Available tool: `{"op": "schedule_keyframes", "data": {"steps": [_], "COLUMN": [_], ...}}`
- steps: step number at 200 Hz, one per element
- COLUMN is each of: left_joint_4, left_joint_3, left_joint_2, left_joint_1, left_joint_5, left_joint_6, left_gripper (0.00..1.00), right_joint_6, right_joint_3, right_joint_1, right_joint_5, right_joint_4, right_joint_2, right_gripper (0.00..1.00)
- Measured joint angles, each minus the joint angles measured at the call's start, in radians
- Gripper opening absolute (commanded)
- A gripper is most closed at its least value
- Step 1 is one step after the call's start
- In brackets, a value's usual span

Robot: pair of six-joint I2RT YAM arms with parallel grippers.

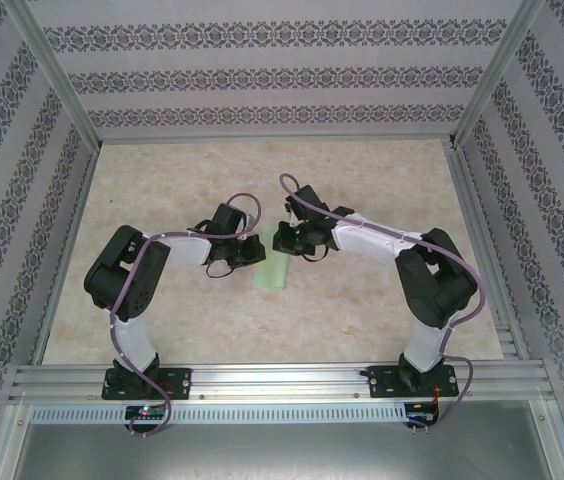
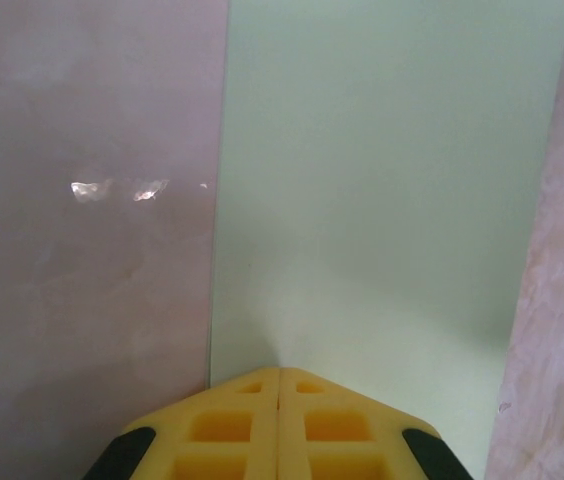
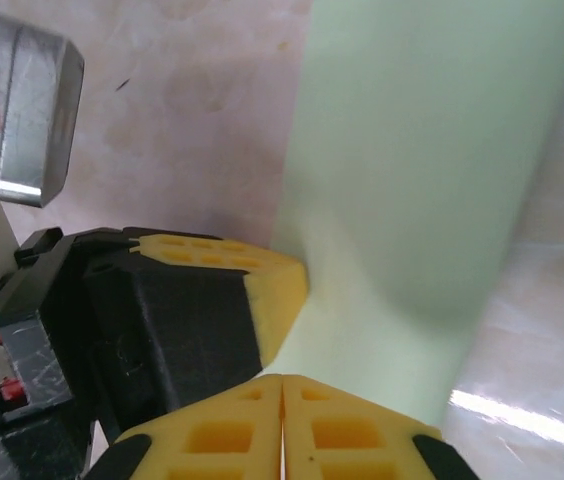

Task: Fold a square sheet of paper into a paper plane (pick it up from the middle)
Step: Hold the square sheet of paper at the center of the table, then fold the square sheet of paper in half at the center of the table.

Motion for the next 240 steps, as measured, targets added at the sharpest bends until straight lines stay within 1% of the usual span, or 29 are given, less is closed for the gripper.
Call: {"op": "schedule_keyframes", "data": {"steps": [50,89,126,189,240], "left_joint_4": [-0.004,-0.02,-0.037,-0.051,-0.051], "left_joint_3": [0.003,0.012,0.021,0.026,0.026], "left_joint_2": [0.002,0.004,0.005,0.006,0.006], "left_joint_1": [0.0,0.0,-0.006,-0.007,-0.011], "left_joint_5": [0.0,-0.002,-0.019,-0.03,-0.035], "left_joint_6": [-0.008,-0.025,-0.035,-0.047,-0.047], "left_gripper": [0.05,0.04,0.04,0.03,0.02], "right_joint_6": [0.023,0.027,0.027,0.015,-0.01], "right_joint_3": [0.0,-0.001,-0.044,-0.137,-0.255], "right_joint_1": [0.007,0.007,0.006,-0.014,-0.067], "right_joint_5": [-0.027,-0.026,-0.025,-0.04,-0.068], "right_joint_4": [0.027,0.026,0.035,0.146,0.201], "right_joint_2": [0.099,0.118,0.118,0.08,0.001], "right_gripper": [0.01,0.01,0.01,0.03,0.04]}}
